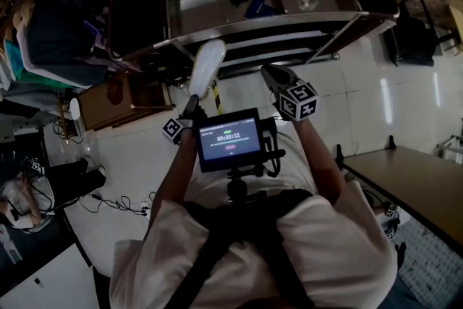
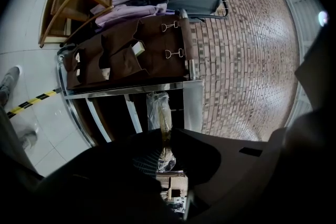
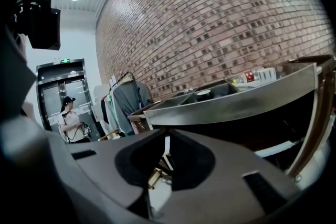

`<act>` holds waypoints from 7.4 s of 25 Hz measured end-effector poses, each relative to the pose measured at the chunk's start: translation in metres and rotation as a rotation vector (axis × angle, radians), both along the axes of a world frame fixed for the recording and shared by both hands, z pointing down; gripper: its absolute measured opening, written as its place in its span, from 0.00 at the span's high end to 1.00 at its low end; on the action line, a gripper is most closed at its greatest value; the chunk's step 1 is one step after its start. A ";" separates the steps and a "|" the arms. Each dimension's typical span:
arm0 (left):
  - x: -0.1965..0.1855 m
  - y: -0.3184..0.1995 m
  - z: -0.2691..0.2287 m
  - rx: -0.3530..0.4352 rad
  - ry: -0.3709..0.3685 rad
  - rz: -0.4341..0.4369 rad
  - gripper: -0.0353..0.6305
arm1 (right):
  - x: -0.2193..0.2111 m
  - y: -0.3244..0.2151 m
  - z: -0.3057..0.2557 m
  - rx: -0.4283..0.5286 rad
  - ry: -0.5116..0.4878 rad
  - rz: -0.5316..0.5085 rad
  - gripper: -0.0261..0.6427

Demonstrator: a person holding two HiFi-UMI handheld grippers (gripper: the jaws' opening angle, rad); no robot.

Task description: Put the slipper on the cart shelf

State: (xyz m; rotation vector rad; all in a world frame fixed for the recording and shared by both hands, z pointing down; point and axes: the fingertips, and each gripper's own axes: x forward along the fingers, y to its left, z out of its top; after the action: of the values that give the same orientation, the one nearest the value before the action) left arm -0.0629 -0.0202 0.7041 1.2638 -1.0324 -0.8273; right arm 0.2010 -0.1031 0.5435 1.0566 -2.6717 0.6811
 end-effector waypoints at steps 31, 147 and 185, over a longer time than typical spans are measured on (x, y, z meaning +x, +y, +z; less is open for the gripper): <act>0.032 -0.114 0.066 -0.129 -0.006 -0.048 0.87 | 0.039 -0.005 0.022 -0.061 0.039 0.109 0.90; 0.065 0.007 -0.113 0.316 -0.684 0.479 0.91 | 0.061 0.025 -0.001 0.023 -0.009 0.069 0.80; 0.079 0.044 -0.078 0.184 -0.647 0.459 0.92 | 0.059 0.051 0.045 -0.117 0.020 0.074 0.88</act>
State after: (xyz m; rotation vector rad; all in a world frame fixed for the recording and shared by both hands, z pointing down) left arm 0.0165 0.0240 0.6257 1.9028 -1.1079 -0.1504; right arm 0.2601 -0.0525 0.5889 1.1286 -2.5520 0.8251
